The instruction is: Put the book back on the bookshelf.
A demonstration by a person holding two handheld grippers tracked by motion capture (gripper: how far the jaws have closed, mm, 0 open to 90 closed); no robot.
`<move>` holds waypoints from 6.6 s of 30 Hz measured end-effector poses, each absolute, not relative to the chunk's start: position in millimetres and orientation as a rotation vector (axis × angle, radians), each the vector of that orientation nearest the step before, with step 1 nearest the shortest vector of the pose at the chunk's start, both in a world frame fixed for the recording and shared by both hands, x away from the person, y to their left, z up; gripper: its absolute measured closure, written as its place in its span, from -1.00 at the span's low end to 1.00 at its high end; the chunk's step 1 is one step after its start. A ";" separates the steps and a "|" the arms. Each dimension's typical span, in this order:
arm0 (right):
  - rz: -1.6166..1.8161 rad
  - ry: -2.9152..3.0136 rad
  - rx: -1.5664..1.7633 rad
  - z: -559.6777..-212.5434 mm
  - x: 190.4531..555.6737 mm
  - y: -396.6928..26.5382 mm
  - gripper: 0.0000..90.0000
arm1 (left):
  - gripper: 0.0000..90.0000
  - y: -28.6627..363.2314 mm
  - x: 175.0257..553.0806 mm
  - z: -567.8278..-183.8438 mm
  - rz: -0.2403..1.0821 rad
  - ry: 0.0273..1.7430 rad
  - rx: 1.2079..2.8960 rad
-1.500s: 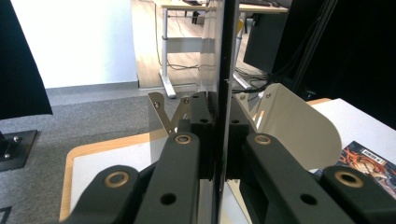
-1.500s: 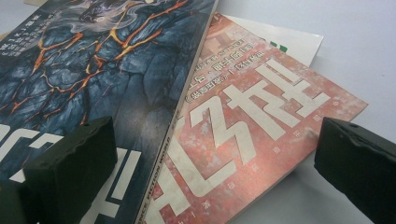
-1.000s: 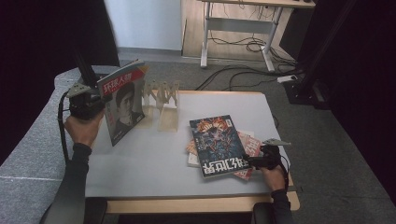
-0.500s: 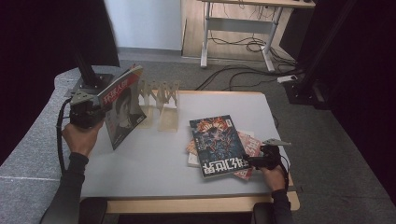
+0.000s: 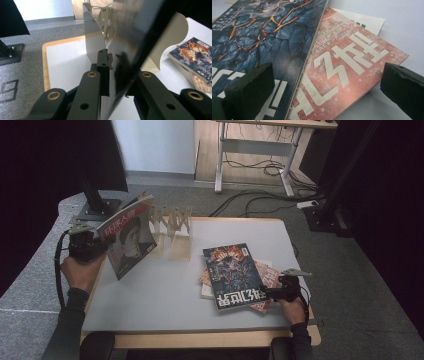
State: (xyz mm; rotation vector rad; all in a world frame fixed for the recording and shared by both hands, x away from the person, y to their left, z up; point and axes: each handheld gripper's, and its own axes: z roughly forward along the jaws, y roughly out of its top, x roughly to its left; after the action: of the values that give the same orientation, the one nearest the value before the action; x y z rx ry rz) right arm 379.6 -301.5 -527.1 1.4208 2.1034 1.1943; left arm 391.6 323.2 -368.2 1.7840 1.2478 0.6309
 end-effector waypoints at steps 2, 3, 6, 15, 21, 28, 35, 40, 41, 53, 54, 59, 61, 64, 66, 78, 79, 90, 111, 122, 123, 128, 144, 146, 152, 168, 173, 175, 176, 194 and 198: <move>1.195 2.103 1.421 -527.1 379.6 -301.5 -1.00 | 0.78 321.7 395.2 -370.5 0.617 1.252 1.791; 1.195 2.103 1.420 -527.2 379.6 -301.5 -1.00 | 0.78 321.0 397.1 -371.6 0.610 1.255 1.798; 1.197 2.102 1.420 -527.3 379.6 -301.5 -1.00 | 0.78 319.2 401.8 -374.6 0.579 1.264 1.811; 1.198 2.103 1.419 -527.3 379.6 -301.7 -1.00 | 0.93 316.9 404.4 -374.3 0.620 1.296 1.756; 1.200 2.101 1.419 -527.5 379.7 -301.7 -1.00 | 0.93 315.7 410.5 -378.4 0.614 1.302 1.671; 1.201 2.101 1.419 -527.6 379.7 -301.8 -1.00 | 0.93 309.0 420.2 -376.4 0.645 1.303 1.634; 1.201 2.103 1.418 -527.5 379.7 -302.0 -1.00 | 0.93 303.4 428.9 -374.7 0.673 1.302 1.575; 1.202 2.103 1.418 -527.5 379.7 -302.1 -1.00 | 0.93 301.2 434.3 -375.3 0.688 1.303 1.539; 1.202 2.103 1.418 -527.5 379.7 -302.1 -1.00 | 0.93 300.8 435.3 -375.7 0.690 1.303 1.534; 1.204 2.103 1.416 -527.7 379.9 -302.2 -1.00 | 0.91 295.0 438.5 -386.4 0.697 1.269 1.582; 1.204 2.103 1.416 -527.7 380.0 -302.2 -1.00 | 0.90 295.0 438.4 -388.4 0.697 1.272 1.595; 1.203 2.103 1.417 -527.7 380.0 -302.2 -1.00 | 0.85 298.4 435.8 -390.1 0.667 1.271 1.594; 1.203 2.103 1.417 -527.7 379.9 -302.2 -1.00 | 0.78 298.6 436.3 -390.8 0.646 1.275 1.614; 1.203 2.103 1.417 -527.7 379.9 -302.2 -1.00 | 0.70 295.5 438.7 -397.2 0.628 1.295 1.679; 1.203 2.103 1.417 -527.7 379.9 -302.2 -1.00 | 0.69 292.7 440.2 -404.9 0.621 1.307 1.712; 1.204 2.102 1.417 -527.7 380.0 -302.2 -1.00 | 0.90 291.7 443.8 -419.7 0.620 1.362 1.671; 1.205 2.102 1.416 -527.8 380.1 -302.3 -1.00 | 0.91 291.6 444.8 -420.1 0.619 1.360 1.664; 1.208 2.101 1.415 -528.0 380.2 -302.4 -1.00 | 0.89 295.5 445.9 -425.7 0.591 1.352 1.625; 1.211 2.098 1.412 -528.5 379.7 -302.6 -1.00 | 0.08 302.4 430.7 -423.8 0.582 1.280 1.676; 1.212 2.096 1.411 -528.6 379.5 -302.6 -1.00 | -0.38 300.0 415.3 -427.9 0.555 1.221 1.713; 1.212 2.096 1.411 -528.6 379.5 -302.6 -1.00 | -0.43 300.1 413.9 -428.2 0.552 1.220 1.719; 1.212 2.096 1.410 -528.7 379.5 -302.6 -1.00 | -0.60 297.9 405.9 -428.3 0.552 1.204 1.744; 1.216 2.092 1.413 -529.1 379.3 -302.8 -1.00 | -0.64 282.0 376.3 -442.6 0.542 1.176 1.801; 1.216 2.092 1.413 -529.1 379.3 -302.8 -1.00 | -0.64 281.7 372.7 -445.4 0.526 1.171 1.796; 1.218 2.090 1.421 -529.3 379.2 -302.9 -1.00 | -0.68 273.6 359.5 -456.3 0.477 1.148 1.814; 1.250 2.075 1.451 -532.1 378.1 -305.5 -1.00 | -1.00 218.4 355.8 -502.2 0.364 0.998 2.054; 1.249 2.075 1.451 -532.1 378.1 -305.5 -1.00 | -1.00 208.2 360.4 -523.0 0.298 1.000 2.134; 1.249 2.075 1.451 -532.0 378.1 -305.4 -1.00 | -1.00 205.1 362.1 -530.0 0.281 1.003 2.162; 1.248 2.075 1.451 -532.0 378.1 -305.4 -1.00 | -1.00 203.9 362.5 -530.5 0.281 1.008 2.169; 1.245 2.074 1.454 -531.8 378.3 -304.9 -1.00 | -0.96 195.6 359.5 -532.1 0.376 1.009 2.227; 1.238 2.080 1.452 -530.9 378.6 -304.6 -1.00 | -0.96 195.5 359.5 -532.1 0.376 1.009 2.227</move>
State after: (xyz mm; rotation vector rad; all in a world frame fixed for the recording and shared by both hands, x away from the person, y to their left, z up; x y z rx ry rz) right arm 378.6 -304.6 -530.9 1.4522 2.0802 1.2378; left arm 359.5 195.5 -532.1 2.2272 1.0089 0.3759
